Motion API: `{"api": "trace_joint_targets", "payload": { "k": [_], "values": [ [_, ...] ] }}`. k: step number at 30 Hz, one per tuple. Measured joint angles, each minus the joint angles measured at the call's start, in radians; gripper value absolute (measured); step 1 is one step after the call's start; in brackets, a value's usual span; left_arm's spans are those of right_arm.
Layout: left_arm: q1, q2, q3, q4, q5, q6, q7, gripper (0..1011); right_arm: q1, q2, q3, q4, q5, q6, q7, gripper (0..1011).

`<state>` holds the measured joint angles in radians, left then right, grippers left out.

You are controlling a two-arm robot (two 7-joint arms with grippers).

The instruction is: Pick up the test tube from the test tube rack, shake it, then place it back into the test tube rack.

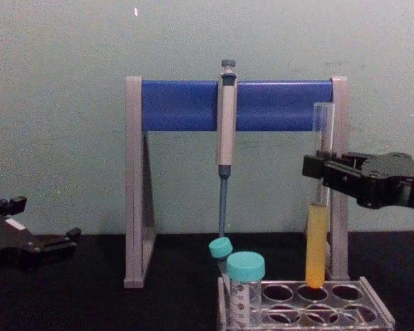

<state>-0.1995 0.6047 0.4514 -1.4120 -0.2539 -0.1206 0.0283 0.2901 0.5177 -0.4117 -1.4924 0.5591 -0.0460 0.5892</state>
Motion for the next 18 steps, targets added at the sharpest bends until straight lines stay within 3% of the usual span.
{"api": "trace_joint_targets", "payload": {
  "k": [18],
  "values": [
    [0.000, 0.000, 0.000, 0.000, 0.000, 0.000, 0.000, 1001, 0.023, -0.015, -0.022, 0.054, -0.011, 0.002, 0.011, 229]
  ]
}}
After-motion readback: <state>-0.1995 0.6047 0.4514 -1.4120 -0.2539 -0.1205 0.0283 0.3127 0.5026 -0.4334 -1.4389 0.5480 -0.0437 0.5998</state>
